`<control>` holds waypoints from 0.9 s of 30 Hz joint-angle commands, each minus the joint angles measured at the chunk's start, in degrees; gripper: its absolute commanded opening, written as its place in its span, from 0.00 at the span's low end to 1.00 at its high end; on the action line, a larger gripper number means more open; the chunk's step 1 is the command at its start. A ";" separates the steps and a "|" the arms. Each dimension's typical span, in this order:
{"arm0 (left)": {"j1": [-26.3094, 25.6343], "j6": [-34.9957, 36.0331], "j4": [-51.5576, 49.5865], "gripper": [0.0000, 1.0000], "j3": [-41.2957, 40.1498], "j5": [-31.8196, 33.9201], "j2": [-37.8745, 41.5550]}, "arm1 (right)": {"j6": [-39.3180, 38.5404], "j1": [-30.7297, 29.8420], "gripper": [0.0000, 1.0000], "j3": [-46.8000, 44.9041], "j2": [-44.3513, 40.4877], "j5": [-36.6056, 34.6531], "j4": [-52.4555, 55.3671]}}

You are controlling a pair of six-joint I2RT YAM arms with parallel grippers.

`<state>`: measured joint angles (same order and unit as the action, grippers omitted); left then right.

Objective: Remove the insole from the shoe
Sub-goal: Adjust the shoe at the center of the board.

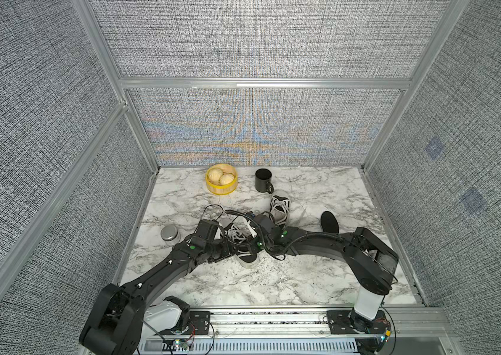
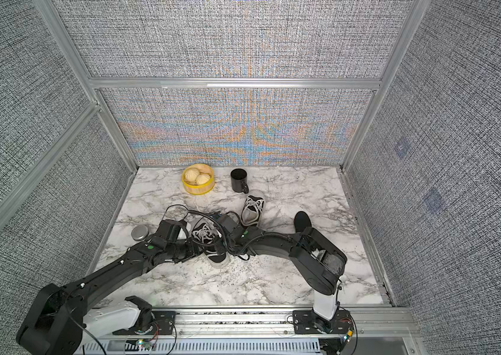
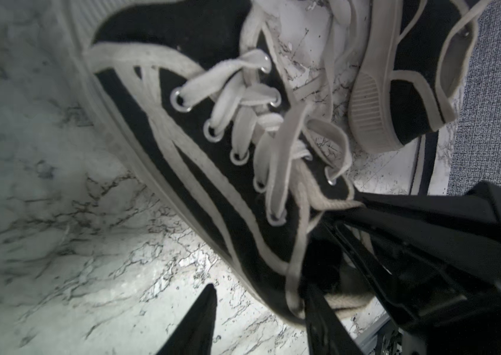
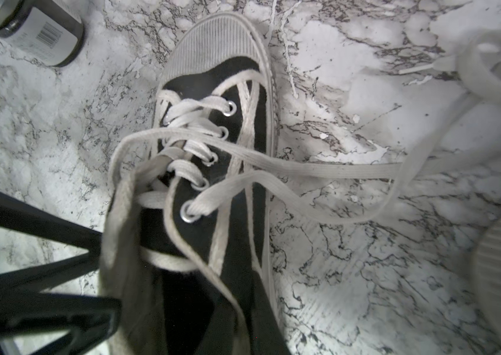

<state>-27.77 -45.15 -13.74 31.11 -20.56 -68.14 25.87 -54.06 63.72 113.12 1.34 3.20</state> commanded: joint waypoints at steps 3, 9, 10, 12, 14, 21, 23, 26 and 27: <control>0.04 -0.88 3.16 0.18 0.65 0.39 -2.17 | 6.20 -0.10 0.08 0.11 -0.18 -1.20 -5.62; 0.16 1.02 -0.15 0.00 2.43 4.05 -0.28 | 11.46 1.07 0.05 0.08 -0.48 -6.59 -2.63; 0.29 1.56 -0.82 0.00 2.82 4.50 -0.19 | 12.22 1.60 0.04 0.00 -0.48 -7.23 -1.77; 0.74 2.65 -1.63 0.00 3.33 4.91 -0.28 | 13.30 3.27 0.04 -0.30 -0.52 -7.27 -0.21; 1.18 3.39 -1.73 0.00 3.36 5.00 -0.58 | 12.85 4.34 0.04 -0.61 -0.71 -7.00 0.62; 1.49 5.60 2.77 0.00 2.02 3.24 -5.26 | 9.51 5.57 0.12 1.84 1.74 -2.02 3.62; 1.47 5.27 5.71 0.00 1.78 1.03 -7.16 | 8.75 5.11 0.24 3.20 1.62 -0.47 4.05; 1.14 4.54 8.42 0.00 1.67 -0.69 -7.78 | 6.54 4.39 0.39 5.86 -0.60 2.01 5.94; 1.14 4.54 8.83 0.00 1.72 -0.77 -7.27 | 5.83 4.01 0.42 6.58 -1.87 2.54 6.86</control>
<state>-26.50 -40.97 -7.35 32.97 -20.10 -75.61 34.11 -49.36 68.31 113.47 2.09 8.60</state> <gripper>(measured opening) 0.057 0.406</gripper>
